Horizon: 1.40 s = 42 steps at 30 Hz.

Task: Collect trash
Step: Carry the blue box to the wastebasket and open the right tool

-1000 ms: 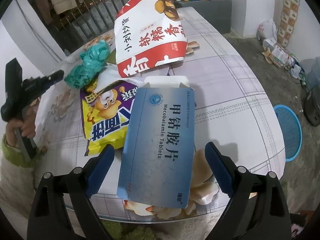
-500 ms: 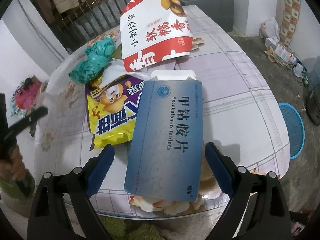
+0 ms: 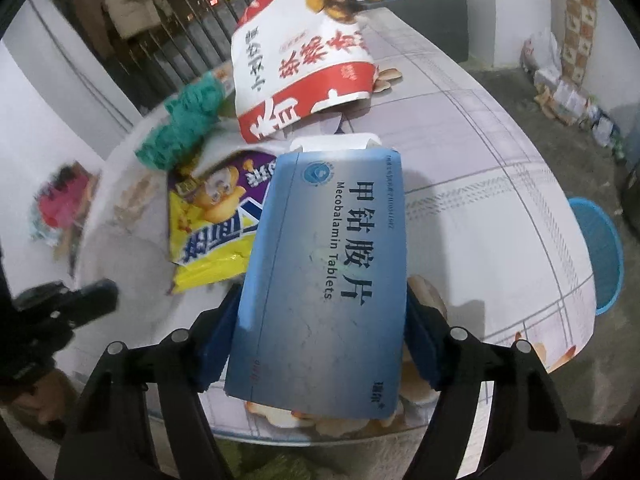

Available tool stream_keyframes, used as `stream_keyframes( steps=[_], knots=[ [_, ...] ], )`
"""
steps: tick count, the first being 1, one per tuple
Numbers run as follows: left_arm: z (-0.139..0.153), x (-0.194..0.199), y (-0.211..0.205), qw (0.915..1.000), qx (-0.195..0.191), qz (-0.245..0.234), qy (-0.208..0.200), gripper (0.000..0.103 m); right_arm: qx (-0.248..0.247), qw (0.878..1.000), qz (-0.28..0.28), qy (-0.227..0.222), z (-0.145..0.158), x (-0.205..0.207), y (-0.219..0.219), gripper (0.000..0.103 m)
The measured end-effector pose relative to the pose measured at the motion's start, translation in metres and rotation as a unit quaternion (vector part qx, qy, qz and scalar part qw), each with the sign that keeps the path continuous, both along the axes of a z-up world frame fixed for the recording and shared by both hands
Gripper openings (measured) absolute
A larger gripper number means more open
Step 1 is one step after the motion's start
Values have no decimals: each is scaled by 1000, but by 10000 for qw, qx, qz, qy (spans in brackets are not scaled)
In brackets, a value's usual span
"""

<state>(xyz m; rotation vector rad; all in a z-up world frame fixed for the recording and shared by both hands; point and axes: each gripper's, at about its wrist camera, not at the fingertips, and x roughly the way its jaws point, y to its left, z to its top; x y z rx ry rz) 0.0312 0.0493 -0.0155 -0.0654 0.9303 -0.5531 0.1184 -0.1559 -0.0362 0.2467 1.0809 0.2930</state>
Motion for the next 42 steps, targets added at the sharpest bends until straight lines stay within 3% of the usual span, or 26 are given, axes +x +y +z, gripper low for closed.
stream_keyframes(
  steps=[6,12,16,20,24,26,28,31,35,36,37,38,40,42],
  knots=[
    [22,1,-27,9995,182,-210,-142,4,1102,9931,-299,-282,11,-17,-46,71],
    [48,9,-86,9957,176,-861,-305,4,1984,9737,-835,-740,20,-34,-112,71],
    [63,33,-145,9884,220,-1449,-407,4,2131,9578,-1576,-1111,23,-48,-171,71],
    [69,69,-219,9774,106,-2098,-242,4,2334,9293,-2626,-1141,8,-58,-244,71],
    [44,121,-302,9646,-101,-2529,740,4,2479,8987,-3509,-880,-23,-55,-313,71],
    [19,146,-353,9513,-218,-2710,1454,4,2521,8871,-3808,-674,-44,-47,-348,72],
    [-8,162,-397,9452,-8,-2779,1715,4,2542,8760,-4074,-444,-65,-39,-376,72],
    [-43,181,-450,9408,366,-2884,1741,4,2645,8616,-4329,-144,-98,-24,-415,72],
    [-86,202,-499,9369,641,-2963,1741,4,2687,8649,-4236,166,-140,5,-454,75],
    [-100,206,-514,9350,735,-3003,1738,9,2636,8684,-4192,258,-150,12,-462,76],
    [-109,209,-522,9334,812,-3044,1715,26,2419,8707,-4263,407,-165,20,-470,78],
    [-121,211,-533,9313,976,-3093,1659,33,2222,8702,-4370,497,-174,25,-475,81],
    [-140,213,-548,9304,1282,-3063,1556,37,1808,8729,-4470,750,-194,31,-482,82],
    [-148,213,-552,9321,1334,-3007,1517,37,1602,8660,-4640,949,-209,27,-483,82]
  ],
)
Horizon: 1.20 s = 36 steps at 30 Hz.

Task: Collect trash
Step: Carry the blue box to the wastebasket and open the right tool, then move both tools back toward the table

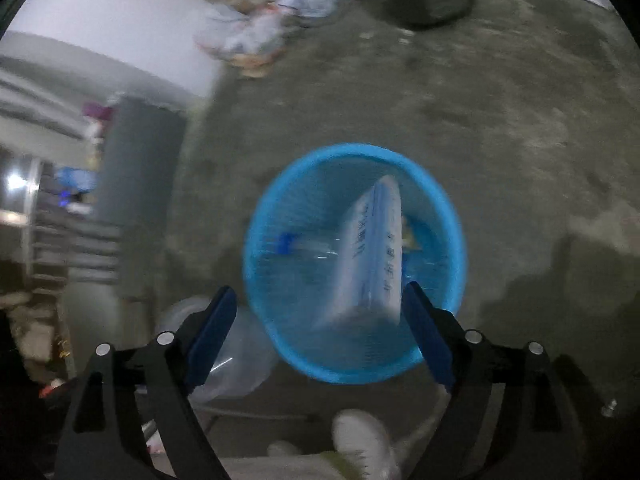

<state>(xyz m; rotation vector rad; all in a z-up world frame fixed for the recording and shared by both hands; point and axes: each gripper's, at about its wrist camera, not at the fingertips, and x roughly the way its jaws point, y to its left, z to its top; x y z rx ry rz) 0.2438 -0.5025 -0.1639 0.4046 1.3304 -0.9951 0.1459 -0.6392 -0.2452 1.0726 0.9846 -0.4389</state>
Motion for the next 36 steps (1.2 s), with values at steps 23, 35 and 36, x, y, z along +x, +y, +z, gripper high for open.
stream_keyframes(
  steps=[23,35,36],
  knots=[
    [222,-85,195,9671,-1971,537,-1519,83,-3788,9228,362,-607,228,-44,176,97],
    [264,-135,448,8896,-2311,3118,-2407,92,-4793,8452,1371,-1925,307,-88,327,97],
    [265,-141,472,8783,-2307,3364,-2494,92,-4792,8420,1423,-2030,311,-92,335,97]
  ],
)
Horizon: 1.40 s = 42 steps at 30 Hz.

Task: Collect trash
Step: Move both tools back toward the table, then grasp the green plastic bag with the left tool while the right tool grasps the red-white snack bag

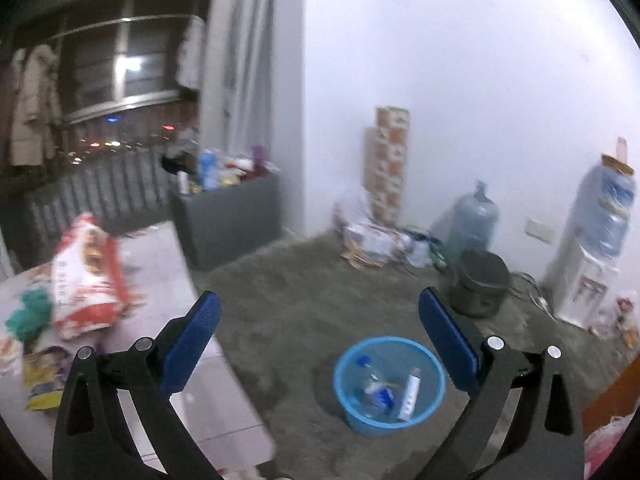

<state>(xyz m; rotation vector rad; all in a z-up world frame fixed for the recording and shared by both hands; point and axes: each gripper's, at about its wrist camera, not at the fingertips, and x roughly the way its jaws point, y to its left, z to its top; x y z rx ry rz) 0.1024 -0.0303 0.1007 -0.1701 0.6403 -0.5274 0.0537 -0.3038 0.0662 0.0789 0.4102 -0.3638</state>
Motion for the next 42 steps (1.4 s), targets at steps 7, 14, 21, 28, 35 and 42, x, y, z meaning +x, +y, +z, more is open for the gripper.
stream_keyframes(
  steps=[7,14,21,28,35,42],
  knots=[
    [-19,-24,109,9936,-154,1115,90,92,600,9940,907,-83,8,-3,43,97],
    [-56,-25,141,9913,-34,1263,371,92,1038,9784,1727,458,-7,28,86,92],
    [-76,1,134,9909,424,1270,154,84,1352,9637,2099,942,-29,65,112,78],
    [-84,49,134,9916,762,1028,167,77,1503,9465,2594,1194,-37,118,130,69],
    [-101,90,135,9919,989,629,496,77,1814,9227,3130,1334,-46,176,137,68],
    [-120,107,127,9896,1161,414,739,77,2076,9045,3415,1490,-59,222,144,68]
  ],
)
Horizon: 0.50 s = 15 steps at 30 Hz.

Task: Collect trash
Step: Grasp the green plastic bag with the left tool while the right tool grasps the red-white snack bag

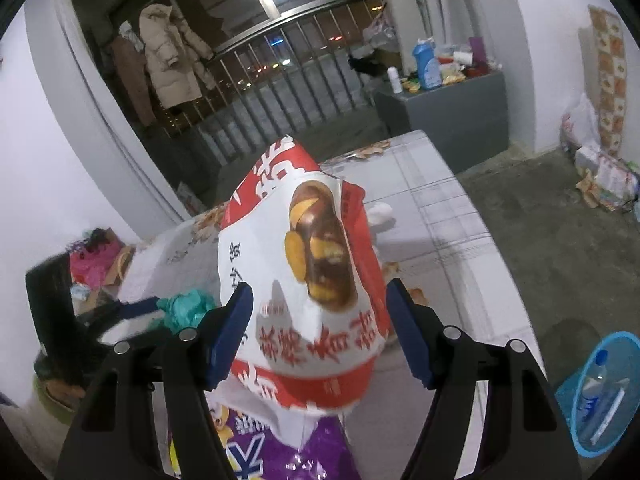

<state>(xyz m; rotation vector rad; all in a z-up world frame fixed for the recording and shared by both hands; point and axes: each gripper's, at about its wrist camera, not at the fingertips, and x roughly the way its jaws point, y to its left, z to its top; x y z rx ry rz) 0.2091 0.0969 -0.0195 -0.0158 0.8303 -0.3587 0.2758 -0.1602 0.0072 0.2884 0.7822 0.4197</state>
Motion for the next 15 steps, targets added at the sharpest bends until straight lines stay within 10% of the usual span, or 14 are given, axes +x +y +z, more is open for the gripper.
stream_keyframes(
  steps=[15],
  knots=[
    [-8,0,1,9997,-138,93,171,47,315,9992,183,185,-4,12,-8,36]
  ],
)
